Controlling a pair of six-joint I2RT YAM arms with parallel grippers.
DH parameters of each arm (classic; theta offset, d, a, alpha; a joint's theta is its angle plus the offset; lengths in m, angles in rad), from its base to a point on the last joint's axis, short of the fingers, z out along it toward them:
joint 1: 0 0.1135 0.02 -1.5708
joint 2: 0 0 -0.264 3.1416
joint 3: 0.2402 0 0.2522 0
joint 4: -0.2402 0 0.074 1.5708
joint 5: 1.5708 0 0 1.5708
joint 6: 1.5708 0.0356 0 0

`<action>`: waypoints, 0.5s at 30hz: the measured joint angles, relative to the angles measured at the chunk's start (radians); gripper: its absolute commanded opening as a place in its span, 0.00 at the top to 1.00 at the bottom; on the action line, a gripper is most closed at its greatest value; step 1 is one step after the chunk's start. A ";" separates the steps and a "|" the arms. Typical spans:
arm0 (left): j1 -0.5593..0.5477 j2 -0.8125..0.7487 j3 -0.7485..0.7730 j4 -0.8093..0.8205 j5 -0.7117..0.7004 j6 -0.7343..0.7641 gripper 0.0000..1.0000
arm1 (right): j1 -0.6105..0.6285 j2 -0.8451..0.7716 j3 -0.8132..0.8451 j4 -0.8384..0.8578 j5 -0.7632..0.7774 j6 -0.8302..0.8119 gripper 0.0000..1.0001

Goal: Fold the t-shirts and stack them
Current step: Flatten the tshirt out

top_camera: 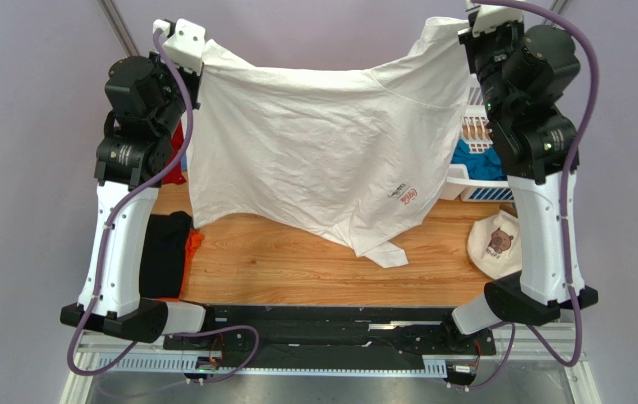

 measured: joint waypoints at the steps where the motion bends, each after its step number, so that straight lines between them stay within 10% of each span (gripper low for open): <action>1: 0.000 0.015 0.006 0.013 -0.021 0.003 1.00 | 0.000 0.020 0.000 0.007 0.011 -0.015 1.00; 15: 0.000 -0.115 -0.051 0.029 -0.089 0.002 1.00 | 0.001 -0.011 -0.001 0.019 0.059 -0.116 1.00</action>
